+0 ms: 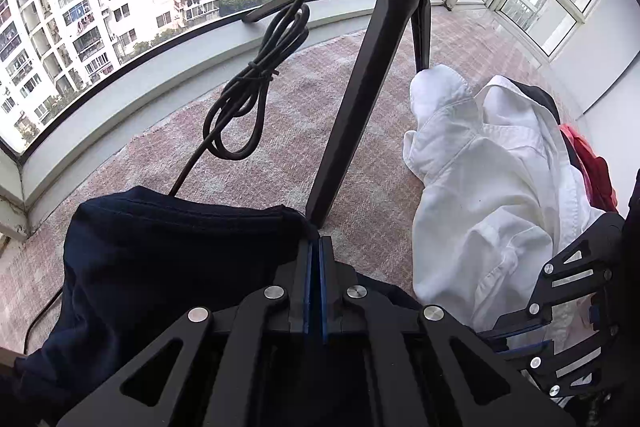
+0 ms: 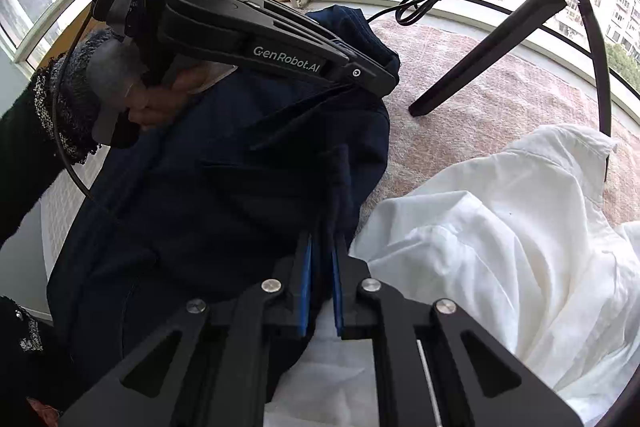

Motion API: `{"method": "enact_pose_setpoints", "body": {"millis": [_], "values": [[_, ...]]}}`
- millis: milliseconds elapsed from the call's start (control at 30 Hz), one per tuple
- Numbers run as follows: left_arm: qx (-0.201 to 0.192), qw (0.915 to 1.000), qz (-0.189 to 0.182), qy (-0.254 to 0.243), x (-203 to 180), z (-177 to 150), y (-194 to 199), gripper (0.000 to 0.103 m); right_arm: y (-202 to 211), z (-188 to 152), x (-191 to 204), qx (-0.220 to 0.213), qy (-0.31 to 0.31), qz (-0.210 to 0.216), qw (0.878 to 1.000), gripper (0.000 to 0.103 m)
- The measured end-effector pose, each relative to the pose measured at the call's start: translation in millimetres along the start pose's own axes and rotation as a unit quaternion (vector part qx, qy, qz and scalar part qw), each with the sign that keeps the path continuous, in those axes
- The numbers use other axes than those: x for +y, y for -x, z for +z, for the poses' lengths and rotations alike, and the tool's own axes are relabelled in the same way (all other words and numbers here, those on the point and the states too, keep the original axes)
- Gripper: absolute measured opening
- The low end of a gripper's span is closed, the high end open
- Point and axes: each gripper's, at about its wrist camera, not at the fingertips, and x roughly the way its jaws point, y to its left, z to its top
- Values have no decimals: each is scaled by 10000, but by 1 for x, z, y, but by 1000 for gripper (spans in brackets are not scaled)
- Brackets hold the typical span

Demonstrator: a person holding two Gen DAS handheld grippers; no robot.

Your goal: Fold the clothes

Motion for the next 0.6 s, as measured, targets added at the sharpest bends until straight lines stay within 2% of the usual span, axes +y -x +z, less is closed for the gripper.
{"method": "enact_pose_setpoints", "body": {"millis": [67,133,233,333,400,467,533,600], "values": [[-293,9987,-183,374,14,10,15,2,16,1,2,-148,196,-140,9996,8],[-542,9966,-135,603,25,19,27,2,31,0,6,-318,451,-349,9979,8],[-638,9950,-118,764,34,23,28,2,50,-8,26,-668,1171,-719,9883,8],[-558,9952,-14,804,37,23,17,2,44,-22,48,-520,1936,-862,9759,8],[-456,9958,-91,792,35,21,8,3,32,-30,52,-52,2128,-677,9747,8],[-392,9965,-115,723,33,20,11,3,34,-32,45,138,1915,-364,9807,8],[-350,9972,-162,635,31,19,18,5,46,-27,32,-59,1517,-281,9880,9],[-367,9979,-192,502,28,10,35,14,58,-19,18,-273,1090,-302,9932,13]]}}
